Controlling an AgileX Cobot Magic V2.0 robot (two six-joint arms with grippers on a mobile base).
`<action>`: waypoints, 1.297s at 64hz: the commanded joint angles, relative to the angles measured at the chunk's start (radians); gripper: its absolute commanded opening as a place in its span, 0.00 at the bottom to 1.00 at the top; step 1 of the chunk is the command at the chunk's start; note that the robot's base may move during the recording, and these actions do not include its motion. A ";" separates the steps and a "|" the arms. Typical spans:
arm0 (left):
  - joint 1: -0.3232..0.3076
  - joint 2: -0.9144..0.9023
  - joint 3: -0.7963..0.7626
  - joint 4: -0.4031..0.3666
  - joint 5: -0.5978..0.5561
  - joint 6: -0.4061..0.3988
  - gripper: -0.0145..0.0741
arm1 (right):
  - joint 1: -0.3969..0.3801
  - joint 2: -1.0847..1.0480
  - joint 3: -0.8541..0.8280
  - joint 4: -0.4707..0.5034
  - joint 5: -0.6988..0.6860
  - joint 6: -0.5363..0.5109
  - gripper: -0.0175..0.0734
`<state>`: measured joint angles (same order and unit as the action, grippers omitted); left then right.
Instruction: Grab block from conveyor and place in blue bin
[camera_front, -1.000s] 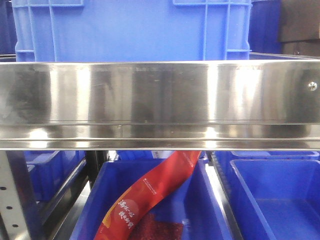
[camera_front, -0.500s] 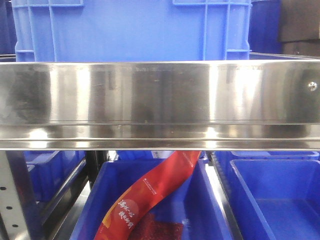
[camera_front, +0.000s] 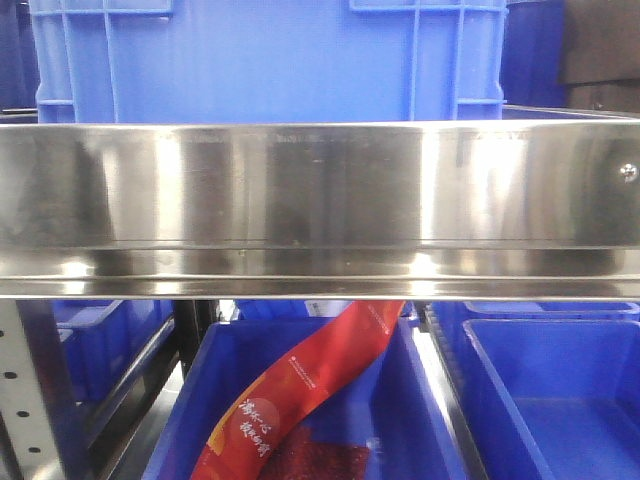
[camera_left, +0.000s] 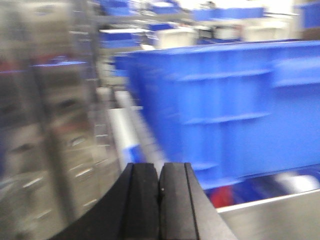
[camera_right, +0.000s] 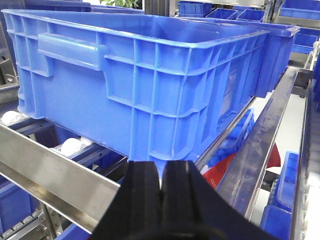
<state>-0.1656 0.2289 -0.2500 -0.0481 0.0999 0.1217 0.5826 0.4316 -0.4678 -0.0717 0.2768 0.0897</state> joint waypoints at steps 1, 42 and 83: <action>0.082 -0.094 0.070 0.005 -0.013 -0.002 0.04 | 0.000 -0.007 0.003 -0.010 -0.023 -0.005 0.01; 0.212 -0.229 0.250 -0.023 -0.015 -0.002 0.04 | 0.000 -0.007 0.003 -0.010 -0.024 -0.005 0.01; 0.212 -0.229 0.250 -0.023 -0.015 -0.002 0.04 | 0.000 -0.007 0.003 -0.004 -0.024 -0.005 0.01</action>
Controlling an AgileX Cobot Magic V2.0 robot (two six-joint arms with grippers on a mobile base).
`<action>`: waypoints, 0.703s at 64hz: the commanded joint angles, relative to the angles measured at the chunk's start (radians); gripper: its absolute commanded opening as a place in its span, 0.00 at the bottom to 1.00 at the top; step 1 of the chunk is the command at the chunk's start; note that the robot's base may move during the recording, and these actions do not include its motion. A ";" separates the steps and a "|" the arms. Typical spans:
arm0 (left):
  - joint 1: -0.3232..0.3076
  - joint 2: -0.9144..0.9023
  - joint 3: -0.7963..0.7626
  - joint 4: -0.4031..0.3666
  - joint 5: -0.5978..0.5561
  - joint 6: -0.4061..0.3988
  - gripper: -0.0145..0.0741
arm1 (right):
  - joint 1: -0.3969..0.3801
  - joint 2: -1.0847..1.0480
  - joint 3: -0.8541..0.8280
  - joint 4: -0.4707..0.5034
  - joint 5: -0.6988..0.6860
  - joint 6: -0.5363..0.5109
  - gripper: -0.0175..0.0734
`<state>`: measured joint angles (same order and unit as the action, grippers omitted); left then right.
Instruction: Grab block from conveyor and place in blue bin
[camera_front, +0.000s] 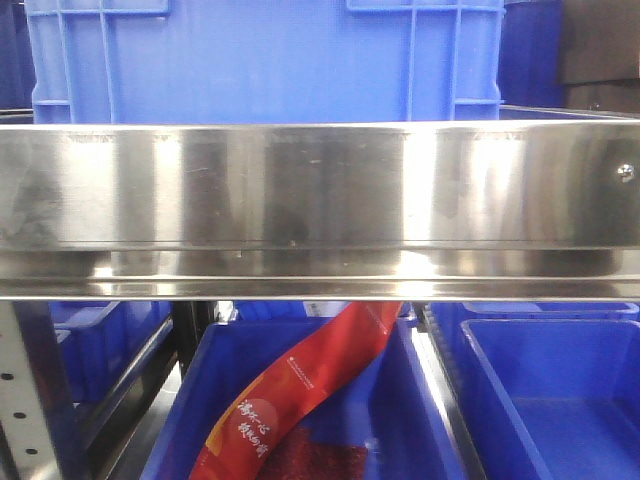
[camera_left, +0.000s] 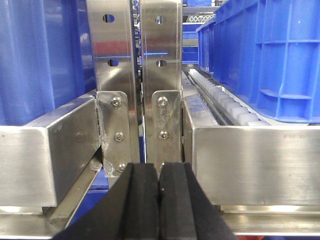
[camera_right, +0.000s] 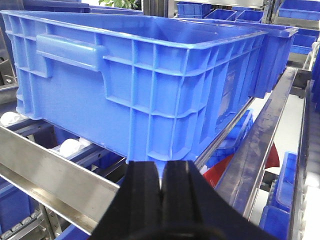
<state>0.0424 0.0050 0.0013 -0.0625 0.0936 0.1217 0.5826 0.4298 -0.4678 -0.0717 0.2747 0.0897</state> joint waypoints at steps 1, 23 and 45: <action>0.004 -0.005 -0.001 -0.008 -0.008 -0.002 0.04 | -0.002 -0.005 0.003 0.000 -0.022 -0.005 0.01; 0.004 -0.005 -0.001 -0.008 -0.008 -0.002 0.04 | -0.239 -0.109 0.070 0.180 -0.082 -0.181 0.01; 0.004 -0.005 -0.001 -0.008 -0.008 -0.002 0.04 | -0.497 -0.345 0.341 0.216 -0.171 -0.210 0.01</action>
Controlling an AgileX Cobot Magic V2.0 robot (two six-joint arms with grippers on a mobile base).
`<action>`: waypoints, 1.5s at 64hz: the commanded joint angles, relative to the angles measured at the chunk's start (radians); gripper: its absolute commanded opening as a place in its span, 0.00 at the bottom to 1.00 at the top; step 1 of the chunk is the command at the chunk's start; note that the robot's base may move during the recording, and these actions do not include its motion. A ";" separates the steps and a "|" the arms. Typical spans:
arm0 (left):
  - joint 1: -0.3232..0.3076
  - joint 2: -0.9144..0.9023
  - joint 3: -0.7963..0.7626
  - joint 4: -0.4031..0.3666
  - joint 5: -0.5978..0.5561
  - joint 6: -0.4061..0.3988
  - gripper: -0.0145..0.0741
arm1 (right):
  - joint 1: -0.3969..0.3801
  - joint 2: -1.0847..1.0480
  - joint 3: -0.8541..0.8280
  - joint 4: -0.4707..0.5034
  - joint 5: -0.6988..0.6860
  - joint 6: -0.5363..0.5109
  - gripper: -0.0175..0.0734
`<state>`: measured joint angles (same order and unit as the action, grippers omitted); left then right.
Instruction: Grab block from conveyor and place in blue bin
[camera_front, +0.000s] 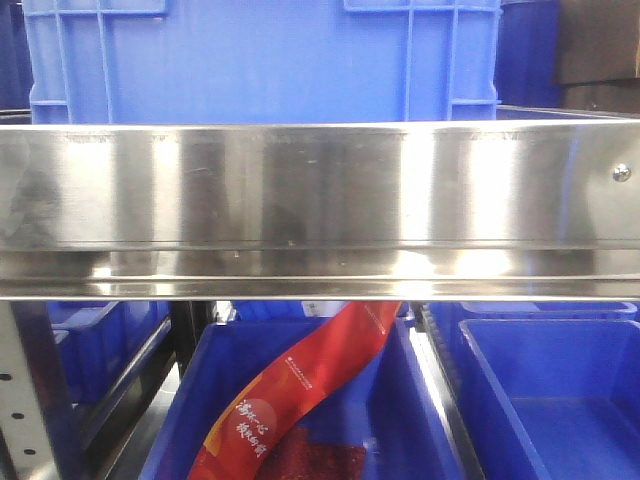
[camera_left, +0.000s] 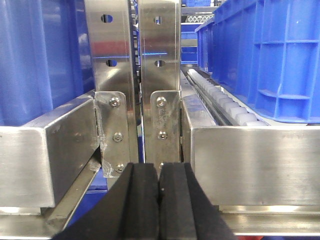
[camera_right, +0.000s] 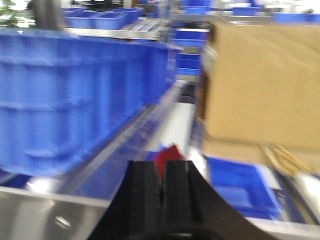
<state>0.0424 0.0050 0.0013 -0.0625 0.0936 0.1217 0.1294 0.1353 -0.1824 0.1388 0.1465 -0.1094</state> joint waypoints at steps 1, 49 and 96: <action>0.004 -0.005 -0.001 -0.008 -0.008 -0.002 0.04 | -0.050 -0.060 0.066 0.006 -0.048 -0.011 0.01; 0.004 -0.005 -0.001 -0.008 -0.010 -0.002 0.04 | -0.098 -0.135 0.182 0.006 -0.104 -0.011 0.01; 0.004 -0.005 -0.001 -0.008 -0.010 -0.002 0.04 | -0.098 -0.135 0.182 0.006 -0.104 -0.011 0.01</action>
